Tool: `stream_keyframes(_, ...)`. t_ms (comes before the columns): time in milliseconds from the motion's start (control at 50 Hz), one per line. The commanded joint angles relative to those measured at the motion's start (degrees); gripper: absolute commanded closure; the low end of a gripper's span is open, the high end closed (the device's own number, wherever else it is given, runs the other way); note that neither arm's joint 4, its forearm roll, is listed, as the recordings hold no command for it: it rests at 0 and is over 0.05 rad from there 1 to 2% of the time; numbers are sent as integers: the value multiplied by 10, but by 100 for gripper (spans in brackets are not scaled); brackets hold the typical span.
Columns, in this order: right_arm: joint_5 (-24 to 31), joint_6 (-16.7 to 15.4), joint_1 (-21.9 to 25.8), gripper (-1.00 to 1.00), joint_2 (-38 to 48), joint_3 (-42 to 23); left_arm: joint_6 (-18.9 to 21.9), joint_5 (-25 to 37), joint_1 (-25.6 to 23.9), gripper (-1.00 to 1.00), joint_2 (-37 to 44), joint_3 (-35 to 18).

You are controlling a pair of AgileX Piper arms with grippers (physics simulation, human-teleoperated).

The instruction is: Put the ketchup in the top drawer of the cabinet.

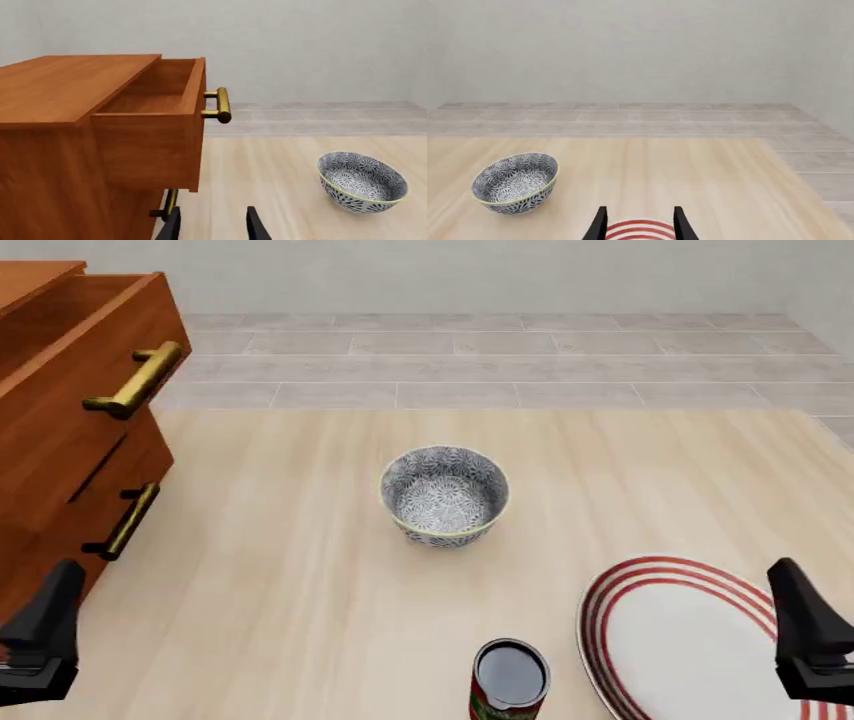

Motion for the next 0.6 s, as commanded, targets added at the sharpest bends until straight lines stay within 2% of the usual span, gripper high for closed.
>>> stream_keyframes(20, -18, -44, 5, -100, 31, -2, 8, 3, -2, -100, 0, -4)
stream_keyframes(80, -11, -22, 4, -100, 11, -1, 8, 1, -8, -100, 0, -4)
stream_keyframes(200, -38, -54, 12, -100, 41, -1, 14, 4, -8, -100, 0, -7)
stream_keyframes(320, -52, -55, 12, -100, 55, 0, 11, 31, -29, -100, 0, -32)
stream_keyframes(420, -64, -57, 14, -100, 67, 1, 7, 64, -84, -100, 0, -52)
stream_keyframes(460, -60, -57, 18, -100, 62, 1, 1, 91, -111, -100, 0, -66)
stream_keyframes(500, -49, -58, 18, -100, 49, 1, 16, 106, -142, -100, 0, -73)
stream_keyframes(540, -39, -57, 17, -100, 38, 1, -2, 134, -161, -100, 0, -83)
stream_keyframes(580, -33, -54, 16, -100, 32, 1, 8, 147, -193, -100, 0, -89)
stream_keyframes(600, -32, -54, 16, -100, 31, 1, 8, 147, -193, -100, 0, -89)
